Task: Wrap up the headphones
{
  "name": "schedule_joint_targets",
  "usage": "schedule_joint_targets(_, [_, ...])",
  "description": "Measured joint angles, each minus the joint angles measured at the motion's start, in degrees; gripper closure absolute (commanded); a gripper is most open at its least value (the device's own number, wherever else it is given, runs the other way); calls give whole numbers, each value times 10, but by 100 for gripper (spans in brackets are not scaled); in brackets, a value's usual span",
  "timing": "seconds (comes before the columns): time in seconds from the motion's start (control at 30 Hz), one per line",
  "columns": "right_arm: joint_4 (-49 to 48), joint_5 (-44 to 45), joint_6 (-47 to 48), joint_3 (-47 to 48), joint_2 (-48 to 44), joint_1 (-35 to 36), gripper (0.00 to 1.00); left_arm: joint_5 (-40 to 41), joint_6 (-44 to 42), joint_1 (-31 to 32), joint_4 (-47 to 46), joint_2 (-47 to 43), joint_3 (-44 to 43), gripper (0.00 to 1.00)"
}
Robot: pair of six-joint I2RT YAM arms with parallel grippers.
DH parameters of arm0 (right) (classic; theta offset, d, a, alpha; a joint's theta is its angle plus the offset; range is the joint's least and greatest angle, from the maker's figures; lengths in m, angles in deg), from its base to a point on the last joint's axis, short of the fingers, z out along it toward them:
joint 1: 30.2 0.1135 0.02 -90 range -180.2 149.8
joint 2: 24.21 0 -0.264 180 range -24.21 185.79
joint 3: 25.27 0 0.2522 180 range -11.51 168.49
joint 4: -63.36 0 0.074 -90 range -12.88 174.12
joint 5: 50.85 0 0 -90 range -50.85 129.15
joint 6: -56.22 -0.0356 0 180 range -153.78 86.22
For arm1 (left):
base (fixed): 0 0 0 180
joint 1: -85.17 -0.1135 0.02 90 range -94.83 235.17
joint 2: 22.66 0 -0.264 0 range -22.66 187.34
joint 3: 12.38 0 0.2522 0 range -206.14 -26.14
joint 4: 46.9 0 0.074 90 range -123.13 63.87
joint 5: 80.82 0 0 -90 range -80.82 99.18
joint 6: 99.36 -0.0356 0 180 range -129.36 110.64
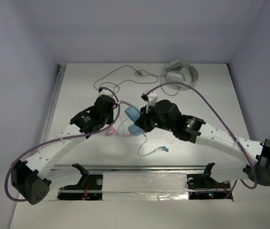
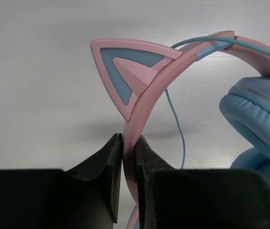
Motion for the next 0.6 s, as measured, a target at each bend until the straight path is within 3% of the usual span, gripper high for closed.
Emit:
schedule_joint_targets(0.17, [23,52,30,26,8,-56,100,-2,-6,4,15,0,10,100])
schedule_joint_targets(0.6, [34,121,72,48,5,-109,100,6,-24,4,26,11,10,100])
